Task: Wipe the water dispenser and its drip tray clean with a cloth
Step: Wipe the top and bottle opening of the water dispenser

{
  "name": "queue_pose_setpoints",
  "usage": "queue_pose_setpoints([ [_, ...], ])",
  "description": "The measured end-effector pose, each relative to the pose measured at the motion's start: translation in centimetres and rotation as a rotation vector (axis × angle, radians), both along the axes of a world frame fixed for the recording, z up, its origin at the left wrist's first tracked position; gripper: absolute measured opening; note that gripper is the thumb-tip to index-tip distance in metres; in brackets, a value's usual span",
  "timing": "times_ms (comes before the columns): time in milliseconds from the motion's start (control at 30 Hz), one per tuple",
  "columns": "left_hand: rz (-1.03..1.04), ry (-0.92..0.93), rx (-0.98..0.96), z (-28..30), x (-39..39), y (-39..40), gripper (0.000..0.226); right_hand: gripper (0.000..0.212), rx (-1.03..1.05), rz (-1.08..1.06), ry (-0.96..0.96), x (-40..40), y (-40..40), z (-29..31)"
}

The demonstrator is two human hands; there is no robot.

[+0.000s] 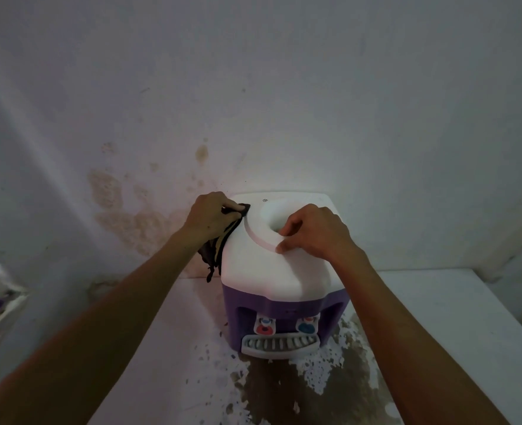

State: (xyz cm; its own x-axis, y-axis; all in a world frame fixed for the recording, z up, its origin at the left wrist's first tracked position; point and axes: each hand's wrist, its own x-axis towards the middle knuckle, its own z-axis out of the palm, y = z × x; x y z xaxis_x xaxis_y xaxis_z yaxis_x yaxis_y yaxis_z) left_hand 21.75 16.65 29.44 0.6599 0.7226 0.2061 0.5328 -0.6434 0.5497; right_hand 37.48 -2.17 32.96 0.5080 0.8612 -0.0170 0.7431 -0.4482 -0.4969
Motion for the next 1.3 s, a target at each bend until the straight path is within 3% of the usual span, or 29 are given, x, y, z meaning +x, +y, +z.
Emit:
queue_pose_setpoints([
  [200, -0.105, 0.007, 0.012, -0.3, -1.6, -0.2, 0.02, 0.032, -0.032, 0.012, -0.025, 0.1, 0.3, 0.3],
  [600, -0.036, 0.002, -0.025, 0.6, 2.4, 2.2, 0.021, 0.045, -0.169, 0.049, -0.242, -1.2, 2.8, 2.0],
  [933, -0.011, 0.009, -0.047, 0.4, 5.0, 4.1, 0.024, 0.051, -0.194, 0.03, -0.179, -1.0, 3.2, 2.0],
  [1300, -0.015, 0.029, -0.105, 0.8, 1.6, 1.5, 0.022, 0.041, -0.095, -0.021, -0.167, -1.3, 1.8, 1.2],
])
